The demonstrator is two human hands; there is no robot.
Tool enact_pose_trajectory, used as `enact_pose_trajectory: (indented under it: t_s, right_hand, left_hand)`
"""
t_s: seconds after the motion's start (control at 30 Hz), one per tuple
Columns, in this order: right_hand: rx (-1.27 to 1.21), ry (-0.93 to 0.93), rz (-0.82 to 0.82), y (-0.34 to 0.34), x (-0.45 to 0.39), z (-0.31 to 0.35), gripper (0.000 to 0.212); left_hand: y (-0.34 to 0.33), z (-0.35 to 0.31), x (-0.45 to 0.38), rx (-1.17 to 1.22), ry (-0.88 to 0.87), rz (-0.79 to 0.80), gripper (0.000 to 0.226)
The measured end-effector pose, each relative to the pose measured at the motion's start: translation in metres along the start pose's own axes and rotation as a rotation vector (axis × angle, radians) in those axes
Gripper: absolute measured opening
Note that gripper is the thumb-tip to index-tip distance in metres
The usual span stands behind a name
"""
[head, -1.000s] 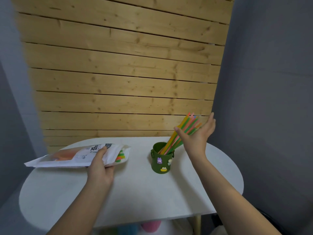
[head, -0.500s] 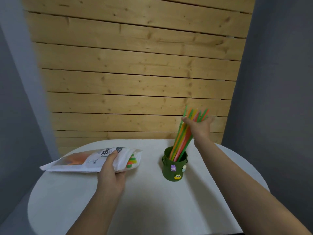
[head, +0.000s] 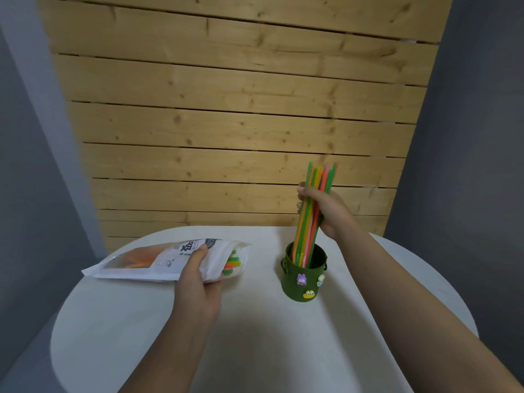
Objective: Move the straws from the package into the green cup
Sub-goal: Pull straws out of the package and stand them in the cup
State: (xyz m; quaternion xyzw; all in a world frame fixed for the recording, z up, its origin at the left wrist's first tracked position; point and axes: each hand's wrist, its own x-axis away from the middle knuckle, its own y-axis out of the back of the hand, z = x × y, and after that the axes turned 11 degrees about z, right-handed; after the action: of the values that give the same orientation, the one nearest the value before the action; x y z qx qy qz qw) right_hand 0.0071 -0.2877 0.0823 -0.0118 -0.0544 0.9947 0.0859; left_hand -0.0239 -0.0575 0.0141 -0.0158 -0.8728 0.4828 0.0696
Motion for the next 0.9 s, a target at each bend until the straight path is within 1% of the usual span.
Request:
enact_pose_trajectory:
  t_s: [0.1,0.2,0.3,0.43,0.47,0.53,0.6,0.67,0.7,0.77,0.83,0.9]
  right_hand:
    - [0.104,-0.055,0.062,0.0,0.0,-0.003,0.035]
    - [0.157,-0.043,0.018,0.004,0.001,-0.012,0.046]
    - [0.146,0.004,-0.036,0.008,0.007,-0.015,0.045]
    - [0.128,0.055,-0.07,0.014,0.018,-0.014,0.038]
    - [0.126,0.06,-0.086,0.016,0.021,-0.015,0.04]
    - [0.117,0.063,-0.138,0.02,0.029,-0.016,0.058]
    - [0.101,0.061,-0.187,0.023,0.04,-0.017,0.08]
    - [0.087,0.068,-0.218,0.024,0.053,-0.017,0.092]
    - [0.09,0.074,-0.231,0.024,0.062,-0.018,0.093]
    - [0.106,0.091,-0.257,0.021,0.079,-0.021,0.089]
    - [0.109,0.104,-0.287,0.019,0.095,-0.027,0.079]
    - [0.106,0.116,-0.29,0.015,0.106,-0.03,0.065]
  left_hand:
    - [-0.001,-0.001,0.0,0.002,0.0,-0.004,0.043]
    - [-0.001,-0.003,0.001,0.009,0.004,0.008,0.046]
    - [-0.001,-0.003,0.003,0.009,0.007,-0.004,0.044]
    - [-0.006,-0.001,0.007,0.008,0.041,-0.001,0.031]
    - [-0.006,0.0,0.008,0.008,0.049,0.001,0.027]
    - [-0.009,0.003,0.011,0.004,0.06,0.003,0.027]
    - [-0.01,0.004,0.013,0.003,0.058,0.007,0.034]
    - [-0.01,0.006,0.013,-0.002,0.058,0.017,0.039]
    - [-0.01,0.008,0.014,-0.008,0.064,0.02,0.039]
    - [-0.011,0.011,0.015,-0.022,0.079,0.026,0.04]
    - [-0.013,0.015,0.017,-0.036,0.085,0.022,0.044]
    - [-0.015,0.018,0.019,-0.049,0.086,0.017,0.051]
